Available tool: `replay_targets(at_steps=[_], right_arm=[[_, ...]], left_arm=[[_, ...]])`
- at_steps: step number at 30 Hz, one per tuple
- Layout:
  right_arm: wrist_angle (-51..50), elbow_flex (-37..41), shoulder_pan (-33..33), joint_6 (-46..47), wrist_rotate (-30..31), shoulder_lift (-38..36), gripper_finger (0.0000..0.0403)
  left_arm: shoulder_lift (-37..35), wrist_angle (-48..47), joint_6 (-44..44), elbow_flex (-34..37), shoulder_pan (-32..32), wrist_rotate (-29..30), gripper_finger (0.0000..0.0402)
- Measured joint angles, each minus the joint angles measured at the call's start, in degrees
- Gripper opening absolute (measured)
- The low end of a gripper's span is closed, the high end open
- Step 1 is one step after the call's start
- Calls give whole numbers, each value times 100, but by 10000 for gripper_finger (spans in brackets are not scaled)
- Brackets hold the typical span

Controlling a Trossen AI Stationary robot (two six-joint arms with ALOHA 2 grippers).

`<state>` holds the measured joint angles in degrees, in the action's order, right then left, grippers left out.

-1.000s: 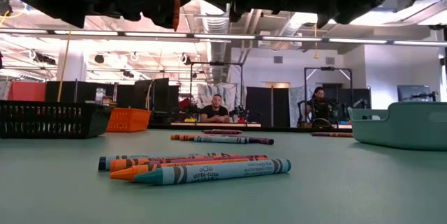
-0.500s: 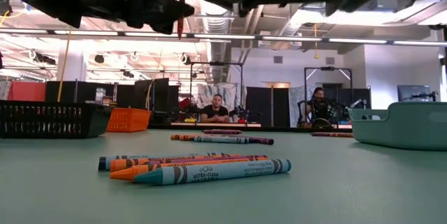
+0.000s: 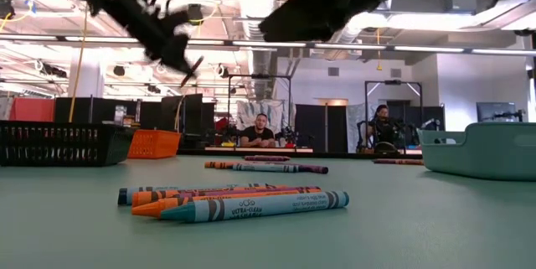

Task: Sort crayons
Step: Put the orange crayon into the orange bin

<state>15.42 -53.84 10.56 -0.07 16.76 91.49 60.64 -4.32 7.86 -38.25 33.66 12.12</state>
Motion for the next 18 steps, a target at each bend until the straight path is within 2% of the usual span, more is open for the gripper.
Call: replay_targets(at_steps=[5, 7, 9, 10, 14, 18], right_arm=[[61, 0, -10, 8, -7, 333, 195], [55, 0, -24, 2, -7, 421, 193], [55, 1, -67, -36, -10, 458, 192], [58, 2, -88, -36, -7, 458, 192], [132, 0, -170, -24, -9, 411, 192], [188, 0, -140, 28, -9, 397, 192]], left_arm=[[409, -1056, -1092, -226, 2019, -699, 15], [577, -1219, -1121, -227, 2493, -1465, 19], [724, -1275, -1065, -202, 2745, -2261, 20], [797, -1252, -1067, -200, 2793, -2461, 21], [1021, -1234, -1108, -202, 2793, -2449, 22], [1180, -1343, -1433, -200, 2634, -1872, 23]])
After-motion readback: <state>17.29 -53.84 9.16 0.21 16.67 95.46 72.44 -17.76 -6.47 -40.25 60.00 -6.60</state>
